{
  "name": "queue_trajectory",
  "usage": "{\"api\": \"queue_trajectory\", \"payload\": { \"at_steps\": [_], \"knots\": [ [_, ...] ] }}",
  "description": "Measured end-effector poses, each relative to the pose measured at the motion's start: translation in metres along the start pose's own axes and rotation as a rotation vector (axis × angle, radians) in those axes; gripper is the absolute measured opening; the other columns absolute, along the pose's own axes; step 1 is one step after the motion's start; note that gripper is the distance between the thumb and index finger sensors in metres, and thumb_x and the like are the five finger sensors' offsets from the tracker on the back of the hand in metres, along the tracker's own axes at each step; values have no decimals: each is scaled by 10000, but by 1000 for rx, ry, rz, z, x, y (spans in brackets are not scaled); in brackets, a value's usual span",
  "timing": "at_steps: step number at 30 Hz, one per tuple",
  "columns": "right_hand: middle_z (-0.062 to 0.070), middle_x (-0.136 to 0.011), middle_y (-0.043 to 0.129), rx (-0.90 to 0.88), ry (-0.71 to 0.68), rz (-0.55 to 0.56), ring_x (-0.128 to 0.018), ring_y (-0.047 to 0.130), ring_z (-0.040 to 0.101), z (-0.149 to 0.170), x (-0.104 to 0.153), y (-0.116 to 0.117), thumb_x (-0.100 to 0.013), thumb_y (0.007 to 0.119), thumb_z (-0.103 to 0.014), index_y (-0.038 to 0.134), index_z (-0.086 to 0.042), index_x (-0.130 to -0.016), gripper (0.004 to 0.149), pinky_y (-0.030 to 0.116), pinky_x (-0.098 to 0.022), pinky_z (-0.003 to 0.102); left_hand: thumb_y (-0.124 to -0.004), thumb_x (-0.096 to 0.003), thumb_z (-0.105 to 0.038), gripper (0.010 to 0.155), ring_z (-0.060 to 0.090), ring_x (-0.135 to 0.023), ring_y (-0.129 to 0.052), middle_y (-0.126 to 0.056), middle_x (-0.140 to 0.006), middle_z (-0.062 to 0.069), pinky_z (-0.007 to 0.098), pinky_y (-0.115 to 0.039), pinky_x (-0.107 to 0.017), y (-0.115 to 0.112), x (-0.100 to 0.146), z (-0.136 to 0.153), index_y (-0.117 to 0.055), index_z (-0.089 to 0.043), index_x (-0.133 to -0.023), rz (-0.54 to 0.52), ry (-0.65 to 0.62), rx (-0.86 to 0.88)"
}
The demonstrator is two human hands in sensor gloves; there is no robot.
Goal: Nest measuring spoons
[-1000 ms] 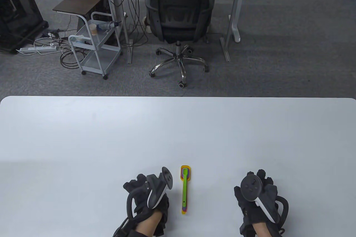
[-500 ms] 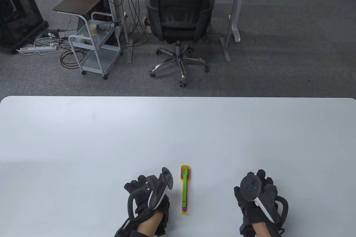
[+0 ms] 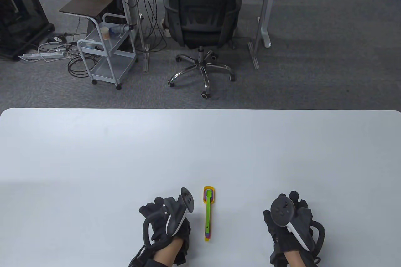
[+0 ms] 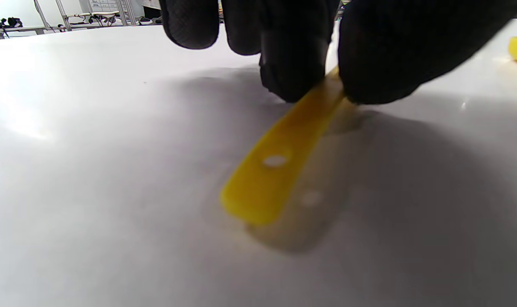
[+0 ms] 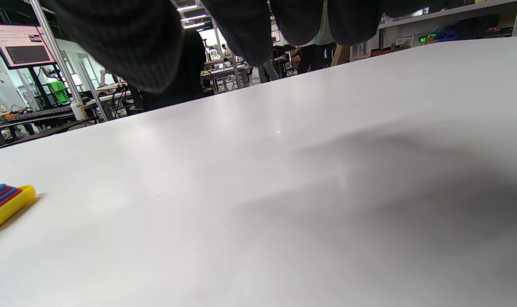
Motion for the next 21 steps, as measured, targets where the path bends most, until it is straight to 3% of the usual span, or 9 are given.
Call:
{"api": "queue_trajectory", "payload": {
  "at_steps": [21],
  "knots": [
    [318,-1224,437,-7,-4,1,-1017,528,646,0,0,-1,-521,742,-489,595,-70,-1116,743,482,-685,715,-973,-383,-460,476,516,-1067,-719,-696,-1140,129,683,-450,-785,18,2,-7,-984,-88,-679,-12,-10,13]
  ]
}}
Point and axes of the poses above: the tracker on the back of each hand, its own z axis roughly to the little-finger side, its own x axis roughly from the fingertips to the wrist, y = z × x, the point moved 3 cm from there along -x, roughly from the wrist to the fingertips
